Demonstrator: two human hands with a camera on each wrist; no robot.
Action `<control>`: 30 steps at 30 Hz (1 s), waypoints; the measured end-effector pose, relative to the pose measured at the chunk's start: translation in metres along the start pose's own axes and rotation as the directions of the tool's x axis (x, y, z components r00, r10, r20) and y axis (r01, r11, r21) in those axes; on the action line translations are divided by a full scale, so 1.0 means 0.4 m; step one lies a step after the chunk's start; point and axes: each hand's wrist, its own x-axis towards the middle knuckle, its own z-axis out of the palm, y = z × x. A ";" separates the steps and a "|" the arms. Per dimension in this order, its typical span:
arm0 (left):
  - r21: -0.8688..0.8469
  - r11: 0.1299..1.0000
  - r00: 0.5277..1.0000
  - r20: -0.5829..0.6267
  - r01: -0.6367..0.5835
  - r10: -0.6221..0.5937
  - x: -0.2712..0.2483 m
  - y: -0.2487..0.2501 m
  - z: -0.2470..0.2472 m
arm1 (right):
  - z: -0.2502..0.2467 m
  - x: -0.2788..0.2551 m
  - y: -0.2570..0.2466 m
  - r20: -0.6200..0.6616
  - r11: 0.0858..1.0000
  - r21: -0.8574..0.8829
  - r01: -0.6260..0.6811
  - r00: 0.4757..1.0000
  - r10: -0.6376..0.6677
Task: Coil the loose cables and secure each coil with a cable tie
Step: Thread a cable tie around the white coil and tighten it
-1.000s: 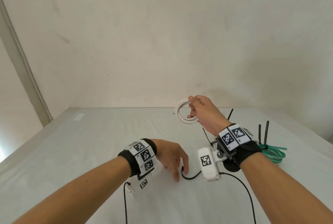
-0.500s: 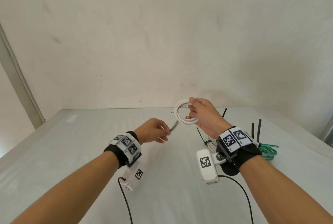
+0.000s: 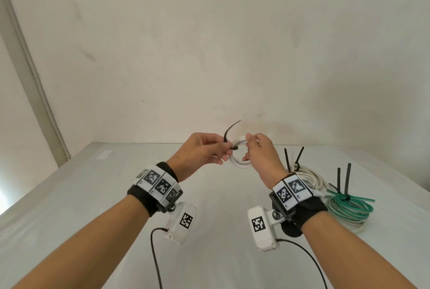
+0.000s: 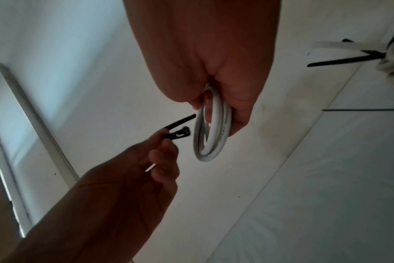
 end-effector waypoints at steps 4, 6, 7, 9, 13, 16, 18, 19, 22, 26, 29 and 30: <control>0.210 0.974 0.987 -0.121 -0.081 0.108 0.010 -0.023 0.014 | 0.019 -0.024 -0.019 0.066 0.998 0.032 0.045 0.997 -0.047; 0.250 0.962 0.962 -0.215 -0.112 0.168 0.017 -0.029 0.010 | 0.023 -0.034 -0.031 0.087 0.997 0.032 0.076 0.993 -0.079; 0.258 0.956 0.950 -0.235 -0.142 0.204 0.018 -0.030 0.009 | 0.024 -0.036 -0.034 0.097 0.996 0.032 0.087 0.991 -0.089; 0.250 0.944 0.930 -0.245 -0.214 0.275 0.016 -0.032 0.011 | 0.026 -0.033 -0.039 0.124 0.994 0.072 0.078 0.988 -0.087; 0.212 0.915 0.876 -0.280 -0.343 0.393 0.007 -0.033 0.022 | 0.040 -0.021 -0.048 0.179 0.961 0.269 -0.065 0.984 0.016; 0.241 0.884 0.842 -0.285 -0.400 0.459 0.007 -0.030 0.025 | 0.046 -0.016 -0.054 0.175 0.970 0.225 -0.097 0.983 0.058; 0.289 0.861 0.832 -0.259 -0.418 0.490 0.008 -0.030 0.023 | 0.046 -0.018 -0.058 0.163 0.980 0.176 -0.095 0.984 0.066; 0.330 0.843 0.827 -0.238 -0.425 0.509 0.009 -0.031 0.020 | 0.046 -0.019 -0.059 0.162 0.983 0.159 -0.092 0.985 0.066; 0.420 0.801 0.818 -0.201 -0.426 0.540 0.009 -0.043 0.009 | 0.051 -0.029 -0.060 0.180 0.992 0.117 -0.053 0.983 0.031; 0.414 0.826 0.814 -0.274 -0.382 0.513 0.005 -0.057 0.007 | 0.062 -0.038 -0.059 0.190 0.995 0.102 0.001 0.982 -0.021; 0.418 0.838 0.836 -0.263 -0.351 0.481 -0.002 -0.051 0.014 | 0.063 -0.036 -0.053 0.178 0.990 0.140 0.007 0.983 -0.032; 0.383 0.859 0.854 -0.256 -0.340 0.453 -0.004 -0.042 0.015 | 0.061 -0.034 -0.050 0.175 0.989 0.144 0.012 0.984 -0.037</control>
